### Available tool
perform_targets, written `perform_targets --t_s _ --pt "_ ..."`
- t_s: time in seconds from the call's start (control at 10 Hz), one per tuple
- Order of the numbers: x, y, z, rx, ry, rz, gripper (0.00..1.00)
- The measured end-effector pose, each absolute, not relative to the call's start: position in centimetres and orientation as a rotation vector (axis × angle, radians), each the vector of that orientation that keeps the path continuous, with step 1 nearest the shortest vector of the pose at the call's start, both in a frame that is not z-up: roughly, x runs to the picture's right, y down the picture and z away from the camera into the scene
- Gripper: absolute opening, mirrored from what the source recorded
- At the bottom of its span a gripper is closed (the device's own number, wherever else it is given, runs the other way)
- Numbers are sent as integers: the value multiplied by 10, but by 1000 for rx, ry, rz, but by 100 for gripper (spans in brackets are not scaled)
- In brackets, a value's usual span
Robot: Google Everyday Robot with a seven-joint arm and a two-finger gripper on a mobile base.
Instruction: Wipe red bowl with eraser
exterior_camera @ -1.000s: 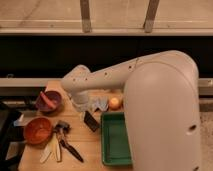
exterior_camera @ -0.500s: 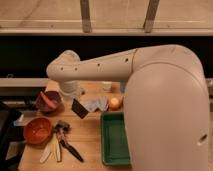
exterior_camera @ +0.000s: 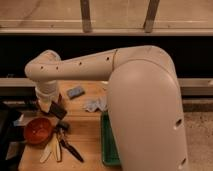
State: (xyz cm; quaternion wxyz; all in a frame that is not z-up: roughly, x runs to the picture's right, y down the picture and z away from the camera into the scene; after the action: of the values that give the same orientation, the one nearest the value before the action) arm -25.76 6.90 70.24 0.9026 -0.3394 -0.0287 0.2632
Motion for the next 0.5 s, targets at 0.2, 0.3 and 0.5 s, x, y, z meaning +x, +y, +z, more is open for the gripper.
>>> perform_targets --t_s 0.2,0.3,0.5 --pt "-256 69 703 -702 -58 547 0" --pt "-258 69 702 -702 -59 544 0" --pt "-258 71 703 -697 -65 531 0"
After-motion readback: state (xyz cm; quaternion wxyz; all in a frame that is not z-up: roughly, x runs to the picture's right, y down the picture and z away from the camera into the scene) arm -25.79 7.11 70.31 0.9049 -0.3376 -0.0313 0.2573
